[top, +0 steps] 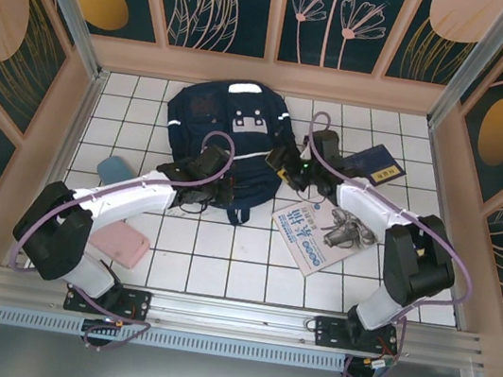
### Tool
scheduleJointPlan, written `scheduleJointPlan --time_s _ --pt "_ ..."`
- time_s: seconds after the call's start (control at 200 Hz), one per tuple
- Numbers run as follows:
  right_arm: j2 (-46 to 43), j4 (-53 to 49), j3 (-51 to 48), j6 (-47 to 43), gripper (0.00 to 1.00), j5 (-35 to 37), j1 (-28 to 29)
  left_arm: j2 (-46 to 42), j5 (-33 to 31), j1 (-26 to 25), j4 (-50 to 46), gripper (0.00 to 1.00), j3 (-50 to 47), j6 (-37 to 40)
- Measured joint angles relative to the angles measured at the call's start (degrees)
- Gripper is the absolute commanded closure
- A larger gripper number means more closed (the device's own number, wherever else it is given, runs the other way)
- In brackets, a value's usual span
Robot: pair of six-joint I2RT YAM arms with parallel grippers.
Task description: Pack the student bag
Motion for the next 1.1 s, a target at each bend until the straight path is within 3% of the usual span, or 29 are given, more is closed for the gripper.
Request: scheduleJointPlan --time_s 0.27,0.656,1.101 --pt "4.9 -3.3 0.6 6.8 0.48 3.3 1.3 0.5 1.0 0.0 0.9 1.0 0.0 1.4" --pt "9.5 -6.7 6.5 8.1 0.98 7.8 1.8 0.6 -0.8 0.0 0.2 1.0 0.9 3.6" --pt "7.9 -7.4 6.4 1.1 1.0 13.5 0.9 2.4 -7.0 -0.3 -8.0 1.0 6.4 6.2"
